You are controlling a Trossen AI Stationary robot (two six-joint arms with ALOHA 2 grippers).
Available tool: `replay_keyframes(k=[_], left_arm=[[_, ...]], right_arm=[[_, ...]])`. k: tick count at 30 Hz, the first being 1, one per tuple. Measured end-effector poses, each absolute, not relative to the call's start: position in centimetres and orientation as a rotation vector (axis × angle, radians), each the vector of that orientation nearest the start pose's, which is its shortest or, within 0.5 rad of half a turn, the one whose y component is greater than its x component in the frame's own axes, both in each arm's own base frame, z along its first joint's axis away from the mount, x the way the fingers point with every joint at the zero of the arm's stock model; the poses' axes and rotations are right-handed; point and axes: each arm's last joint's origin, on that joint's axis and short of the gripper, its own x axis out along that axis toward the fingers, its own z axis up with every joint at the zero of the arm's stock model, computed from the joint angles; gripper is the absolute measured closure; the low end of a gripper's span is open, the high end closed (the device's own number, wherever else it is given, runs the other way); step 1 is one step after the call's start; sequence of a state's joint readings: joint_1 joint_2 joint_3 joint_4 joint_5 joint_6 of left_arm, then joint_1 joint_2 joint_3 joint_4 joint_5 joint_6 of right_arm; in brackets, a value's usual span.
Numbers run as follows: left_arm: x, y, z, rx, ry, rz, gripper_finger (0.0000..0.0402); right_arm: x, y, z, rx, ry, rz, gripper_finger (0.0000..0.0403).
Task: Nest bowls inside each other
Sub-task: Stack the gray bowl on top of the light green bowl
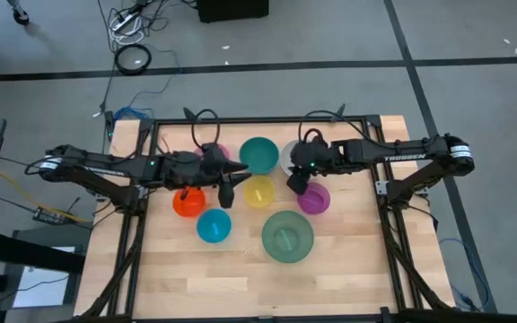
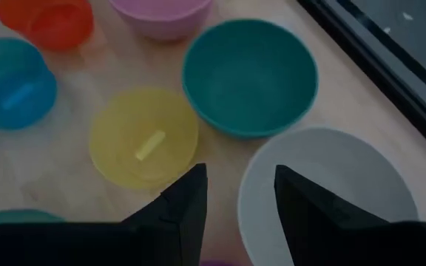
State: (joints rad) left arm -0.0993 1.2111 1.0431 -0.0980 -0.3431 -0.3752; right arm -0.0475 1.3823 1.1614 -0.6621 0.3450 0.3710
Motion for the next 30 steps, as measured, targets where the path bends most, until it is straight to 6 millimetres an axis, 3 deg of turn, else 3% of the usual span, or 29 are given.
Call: replay_keyframes(k=[7,30], left_arm=[[27.3,-1.9,34.4,-0.337,0.145,0.279,0.0264],[27.3,-1.8,34.0,-0.315,0.161,0.295,0.0264]], right_arm=[[28.7,-2.3,29.8,0.224,0.731,-0.515,0.0257],[29.8,-2.4,31.1,0.258,0.561,-0.491,0.0257]])
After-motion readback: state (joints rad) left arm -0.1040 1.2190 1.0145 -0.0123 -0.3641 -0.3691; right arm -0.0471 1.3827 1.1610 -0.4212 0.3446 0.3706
